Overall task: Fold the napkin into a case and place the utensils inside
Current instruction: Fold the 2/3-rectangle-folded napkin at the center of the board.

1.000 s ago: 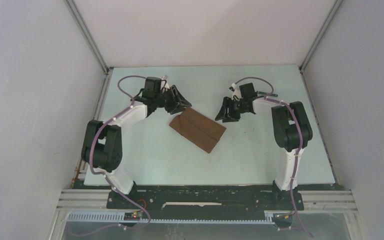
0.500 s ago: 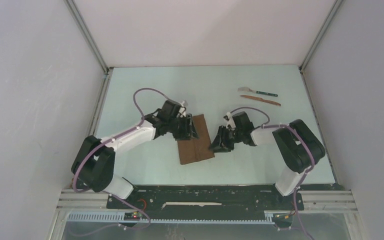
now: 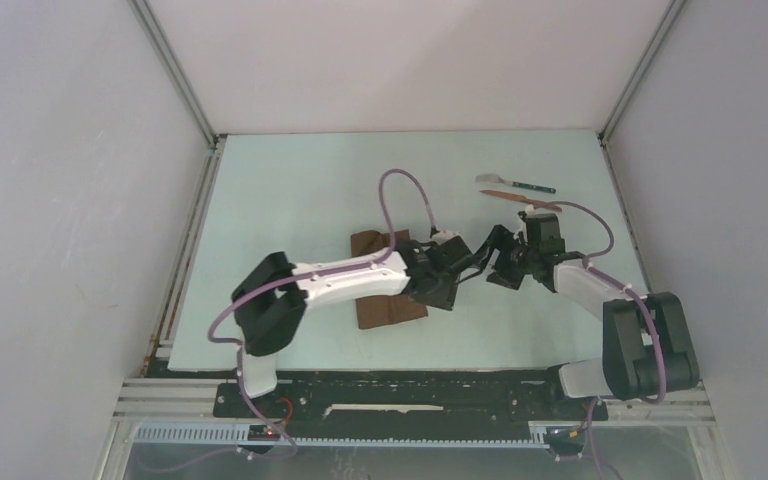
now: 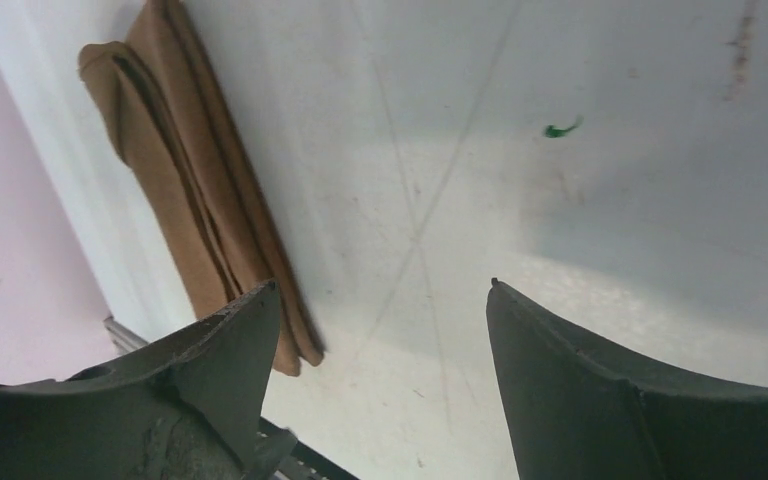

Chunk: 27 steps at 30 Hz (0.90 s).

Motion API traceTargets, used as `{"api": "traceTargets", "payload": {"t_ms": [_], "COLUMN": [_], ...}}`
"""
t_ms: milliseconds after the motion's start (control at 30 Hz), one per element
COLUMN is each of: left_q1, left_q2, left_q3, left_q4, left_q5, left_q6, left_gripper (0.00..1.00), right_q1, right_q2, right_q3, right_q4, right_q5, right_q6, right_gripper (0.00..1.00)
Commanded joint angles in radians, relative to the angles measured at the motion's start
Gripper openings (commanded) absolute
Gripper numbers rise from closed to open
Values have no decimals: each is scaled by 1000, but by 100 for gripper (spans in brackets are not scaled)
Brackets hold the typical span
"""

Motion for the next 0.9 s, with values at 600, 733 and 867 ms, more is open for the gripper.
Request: {"api": "traceTargets", "payload": {"t_ms": [600,733,867], "left_q1": [-17,-10,-9], "left_q2": [284,258,139], "left_q3": [224,200,126], "left_q4": [-248,-242,-181], "left_q5": [-89,-97,-88], "left_q6": [-83,-79,-66], "left_gripper": [43,18,6], "right_q1": [-23,-25,-5], "right_q2": [-23,11,90], "right_q3": [-56,-54,-47], "right_q4": [19,56,206], "right_q5": [-66,-136,-262], "right_q6": [-120,-120,-70], "right_gripper": [83,87,91]}}
